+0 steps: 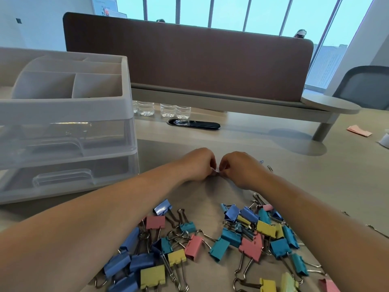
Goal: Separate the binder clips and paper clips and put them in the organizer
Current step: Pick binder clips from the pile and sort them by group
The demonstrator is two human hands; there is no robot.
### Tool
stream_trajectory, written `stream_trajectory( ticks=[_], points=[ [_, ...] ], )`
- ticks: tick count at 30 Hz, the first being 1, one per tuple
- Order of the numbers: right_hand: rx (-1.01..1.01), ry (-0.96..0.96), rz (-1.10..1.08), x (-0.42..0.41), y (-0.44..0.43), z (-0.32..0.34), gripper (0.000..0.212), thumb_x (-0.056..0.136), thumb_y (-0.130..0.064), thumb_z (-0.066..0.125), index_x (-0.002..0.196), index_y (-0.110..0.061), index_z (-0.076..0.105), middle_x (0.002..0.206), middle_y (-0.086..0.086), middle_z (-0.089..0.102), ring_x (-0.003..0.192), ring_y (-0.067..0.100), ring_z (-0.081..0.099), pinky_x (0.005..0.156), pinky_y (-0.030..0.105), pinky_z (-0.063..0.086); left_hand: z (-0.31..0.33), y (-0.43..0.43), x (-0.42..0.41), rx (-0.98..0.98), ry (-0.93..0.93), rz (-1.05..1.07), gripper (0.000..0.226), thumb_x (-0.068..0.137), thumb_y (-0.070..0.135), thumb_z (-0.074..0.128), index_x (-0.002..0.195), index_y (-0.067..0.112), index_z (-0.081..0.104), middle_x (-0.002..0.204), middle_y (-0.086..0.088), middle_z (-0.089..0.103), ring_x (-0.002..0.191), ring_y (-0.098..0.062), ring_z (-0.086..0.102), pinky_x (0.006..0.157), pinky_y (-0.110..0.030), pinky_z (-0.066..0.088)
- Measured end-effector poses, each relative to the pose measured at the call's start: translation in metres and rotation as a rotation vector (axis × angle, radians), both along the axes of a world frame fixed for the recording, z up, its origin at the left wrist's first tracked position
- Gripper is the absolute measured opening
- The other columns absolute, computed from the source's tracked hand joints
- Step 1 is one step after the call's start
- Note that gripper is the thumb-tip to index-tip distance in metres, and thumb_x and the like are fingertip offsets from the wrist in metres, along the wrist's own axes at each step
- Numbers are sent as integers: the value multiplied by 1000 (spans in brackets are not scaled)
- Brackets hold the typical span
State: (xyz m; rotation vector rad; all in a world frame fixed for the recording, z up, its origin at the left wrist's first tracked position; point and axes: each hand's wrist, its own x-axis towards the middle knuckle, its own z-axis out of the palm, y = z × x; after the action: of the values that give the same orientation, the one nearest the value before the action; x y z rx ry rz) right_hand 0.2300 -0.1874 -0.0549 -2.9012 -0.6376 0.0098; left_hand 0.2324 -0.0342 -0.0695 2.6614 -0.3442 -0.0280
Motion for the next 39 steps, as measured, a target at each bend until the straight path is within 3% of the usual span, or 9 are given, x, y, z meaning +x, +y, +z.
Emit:
stream_trajectory(
  ticks=[9, 13, 20, 29, 33, 39],
  points=[
    [-55, 52, 4, 3, 2, 1, 20, 96, -19, 58, 107, -12, 73, 102, 6, 70, 93, 22, 62, 86, 35, 52, 7, -3, -5, 155, -19, -55, 22, 93, 19, 60, 110, 8, 67, 110, -11, 66, 100, -26, 59, 81, -32, 45],
    [-98, 26, 21, 2, 2, -1, 19, 95, -16, 53, 99, -10, 70, 96, 8, 67, 89, 22, 60, 80, 34, 50, 7, -1, -7, 132, -24, -81, 19, 93, 17, 59, 110, 12, 65, 111, -9, 63, 101, -24, 57, 79, -29, 42],
    [-110, -53, 20, -5, 2, -4, 17, 95, -16, 55, 98, -9, 70, 94, 11, 68, 88, 25, 62, 84, 42, 54, 5, 2, -12, 80, -31, -80, 19, 91, 13, 58, 108, 13, 66, 110, -7, 65, 100, -23, 58, 79, -28, 43],
    [-6, -66, 42, -5, 0, -6, 9, 93, -16, 58, 101, -19, 61, 101, 4, 65, 90, 21, 58, 82, 38, 52, 6, 1, -19, 145, -64, -67, 14, 91, 7, 51, 102, 10, 61, 103, -10, 59, 88, -21, 52, 71, -28, 38],
    [79, -40, 40, -4, 0, -6, 17, 92, -19, 64, 109, -19, 60, 107, 2, 64, 95, 20, 57, 83, 35, 50, 7, 3, -20, 158, -77, -63, 15, 92, 8, 52, 103, 11, 61, 103, -9, 61, 87, -21, 53, 71, -29, 38],
    [1, -26, 44, 4, 5, -2, 24, 94, -16, 61, 117, -18, 67, 116, 2, 67, 106, 20, 58, 90, 29, 45, 7, 5, -15, 149, -108, -59, 11, 91, 9, 56, 100, 10, 62, 102, -11, 63, 90, -23, 56, 71, -28, 38]
  ],
)
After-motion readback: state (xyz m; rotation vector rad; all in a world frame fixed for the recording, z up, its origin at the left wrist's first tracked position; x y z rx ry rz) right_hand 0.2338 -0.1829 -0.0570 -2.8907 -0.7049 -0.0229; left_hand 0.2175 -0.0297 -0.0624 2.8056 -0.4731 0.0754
